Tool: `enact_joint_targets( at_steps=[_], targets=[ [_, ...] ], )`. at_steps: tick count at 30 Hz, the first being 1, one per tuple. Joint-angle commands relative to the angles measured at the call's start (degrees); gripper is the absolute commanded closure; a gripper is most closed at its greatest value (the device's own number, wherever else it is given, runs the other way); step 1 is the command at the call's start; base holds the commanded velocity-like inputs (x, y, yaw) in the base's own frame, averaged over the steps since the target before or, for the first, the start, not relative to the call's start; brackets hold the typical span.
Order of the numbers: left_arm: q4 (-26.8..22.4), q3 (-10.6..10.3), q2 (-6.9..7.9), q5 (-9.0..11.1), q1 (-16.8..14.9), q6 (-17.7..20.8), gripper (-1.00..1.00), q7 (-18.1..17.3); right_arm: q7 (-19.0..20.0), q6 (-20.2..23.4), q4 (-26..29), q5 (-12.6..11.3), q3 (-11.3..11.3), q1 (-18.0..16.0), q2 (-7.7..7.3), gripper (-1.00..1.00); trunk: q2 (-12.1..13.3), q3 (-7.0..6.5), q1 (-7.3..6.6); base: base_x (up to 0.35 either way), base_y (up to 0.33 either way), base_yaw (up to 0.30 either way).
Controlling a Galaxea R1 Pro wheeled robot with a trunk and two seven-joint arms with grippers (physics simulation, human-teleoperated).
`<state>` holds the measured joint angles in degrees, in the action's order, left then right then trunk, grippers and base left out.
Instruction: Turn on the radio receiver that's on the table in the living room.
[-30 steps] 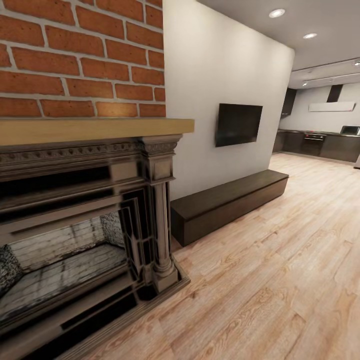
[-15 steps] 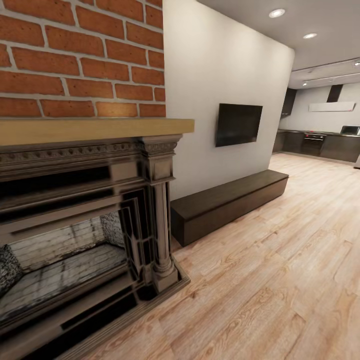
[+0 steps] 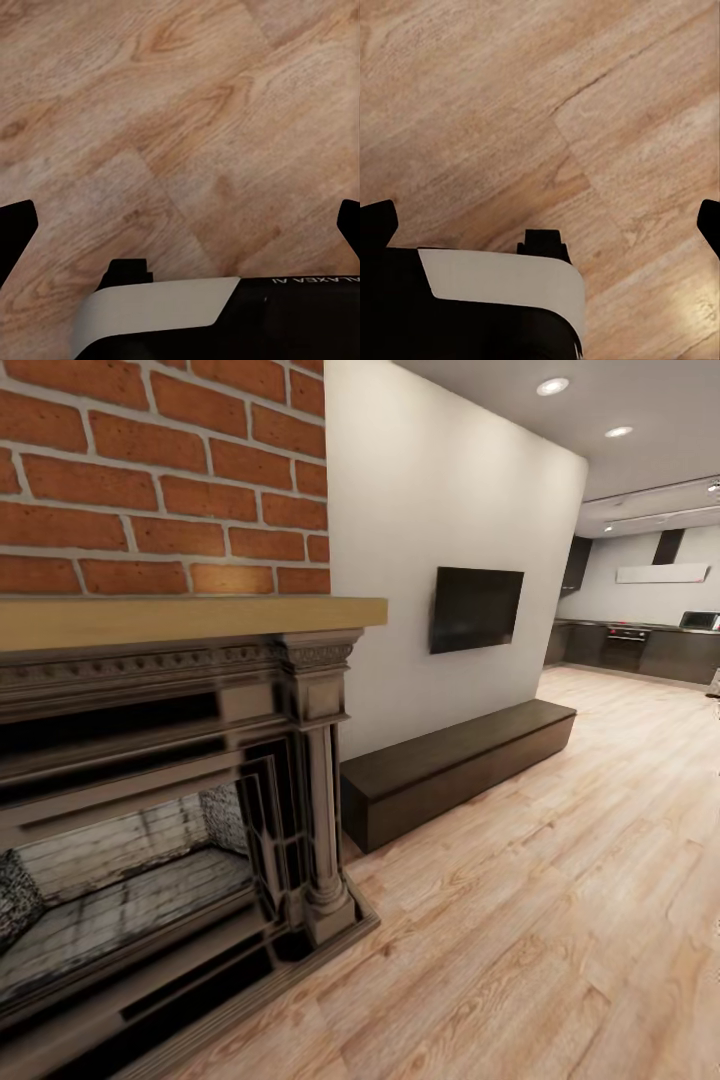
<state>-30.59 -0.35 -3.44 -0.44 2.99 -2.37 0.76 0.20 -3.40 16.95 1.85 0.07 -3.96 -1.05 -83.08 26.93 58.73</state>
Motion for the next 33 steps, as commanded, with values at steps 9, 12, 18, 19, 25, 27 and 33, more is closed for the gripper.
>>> enact_joint_targets(
  at_steps=[9, 12, 18, 19, 25, 27, 33],
  targets=[
    [0.0, 0.0, 0.01, 0.0, 0.0, 0.0, -1.0, 0.0, 0.0, 0.0, 0.1, 0.1, -0.1, 0.0, -0.38, -1.0, 0.0, 0.0, 0.0, 0.0, 0.0, -0.236],
    [0.0, 0.0, 0.01, 0.0, 0.0, 0.0, -1.0, 0.0, 0.0, 0.0, 0.2, 0.1, -0.1, 0.0, -0.5, -1.0, 0.0, 0.0, 0.0, 0.0, 0.0, -0.276],
    [0.0, 0.0, 0.01, 0.0, 0.0, 0.0, -1.0, 0.0, 0.0, 0.0, 0.2, 0.1, -0.1, 0.0, -0.6, -1.0, 0.0, 0.0, 0.0, 0.0, 0.0, -0.277],
    [0.0, 0.0, 0.01, 0.0, 0.0, 0.0, -1.0, 0.0, 0.0, 0.0, 0.2, 0.1, -0.1, 0.0, -0.61, -1.0, 0.0, 0.0, 0.0, 0.0, 0.0, -0.277],
    [0.0, 0.0, 0.01, 0.0, 0.0, 0.0, -1.0, 0.0, 0.1, 0.0, 0.3, 0.1, -0.1, 0.0, -0.62, -1.0, 0.0, 0.0, 0.0, 0.0, 0.0, -0.277],
    [-0.1, 0.0, 0.01, 0.0, 0.0, 0.0, -1.0, 0.0, 0.1, 0.0, 0.3, 0.1, -0.1, 0.0, -0.62, -1.0, 0.0, 0.0, 0.0, 0.0, 0.0, -0.277],
    [-0.1, 0.0, 0.01, -0.1, 0.0, 0.0, -1.0, 0.1, 0.1, 0.0, 0.4, 0.1, -0.1, 0.0, -0.62, -1.0, 0.0, 0.0, 0.0, 0.0, 0.0, -0.277]
  ],
)
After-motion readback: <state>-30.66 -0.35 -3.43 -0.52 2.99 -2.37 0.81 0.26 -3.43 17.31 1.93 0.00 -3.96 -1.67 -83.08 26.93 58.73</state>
